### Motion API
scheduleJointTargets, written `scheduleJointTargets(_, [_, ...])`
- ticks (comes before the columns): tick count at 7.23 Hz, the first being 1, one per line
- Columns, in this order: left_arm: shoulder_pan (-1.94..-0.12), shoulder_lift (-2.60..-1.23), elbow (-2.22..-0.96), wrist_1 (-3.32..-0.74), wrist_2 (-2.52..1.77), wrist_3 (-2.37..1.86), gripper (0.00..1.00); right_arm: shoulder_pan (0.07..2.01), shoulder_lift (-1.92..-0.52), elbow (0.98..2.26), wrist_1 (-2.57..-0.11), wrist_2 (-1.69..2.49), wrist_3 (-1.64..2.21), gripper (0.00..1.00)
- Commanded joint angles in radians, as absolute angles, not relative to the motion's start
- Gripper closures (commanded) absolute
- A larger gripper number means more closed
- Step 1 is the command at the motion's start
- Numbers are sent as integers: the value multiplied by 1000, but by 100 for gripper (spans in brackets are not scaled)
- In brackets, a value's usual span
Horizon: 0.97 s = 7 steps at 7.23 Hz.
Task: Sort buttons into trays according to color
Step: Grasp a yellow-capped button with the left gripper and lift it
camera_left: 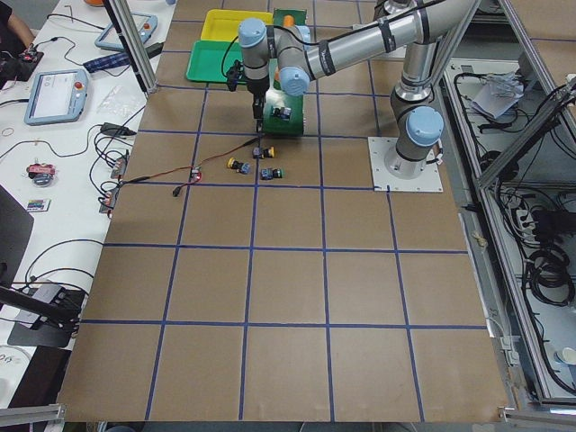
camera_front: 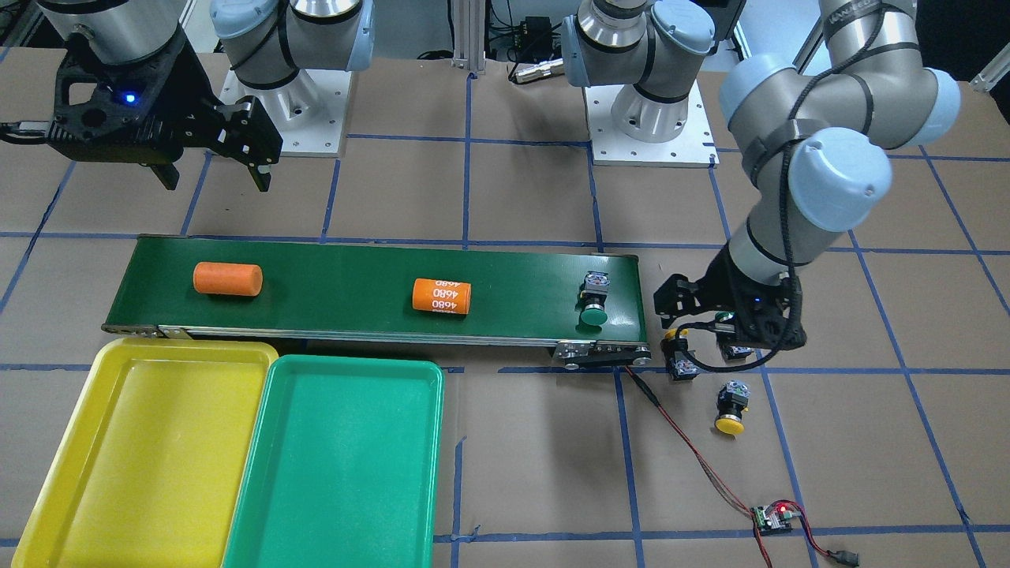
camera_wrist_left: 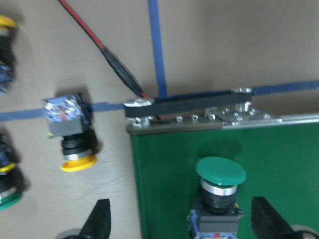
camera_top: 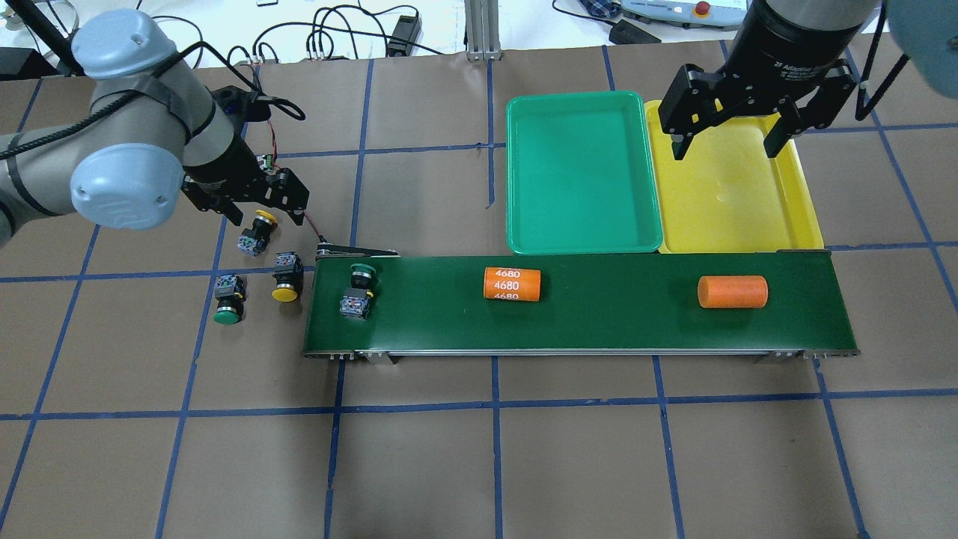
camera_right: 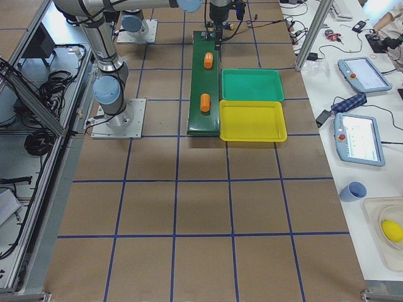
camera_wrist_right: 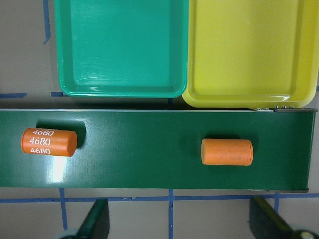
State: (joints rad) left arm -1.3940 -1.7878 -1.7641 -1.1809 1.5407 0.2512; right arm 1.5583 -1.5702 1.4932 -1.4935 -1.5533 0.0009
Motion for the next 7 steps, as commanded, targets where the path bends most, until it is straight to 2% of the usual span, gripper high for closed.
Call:
scheduleJointTargets(1, [-1289, -1868, -1764, -1099, 1543, 465, 0, 1559, -1574, 1499, -1500, -1548, 15, 0])
scheduleJointTargets(4, [-1256, -1986, -1755, -970, 1543, 578, 0, 1549, -1586, 1500, -1490, -1546, -12, 0])
scheduleJointTargets(7, [-1246, -2043, -1749, -950, 1542, 584, 0, 1557, -1598, 1503, -1433, -1560, -12, 0])
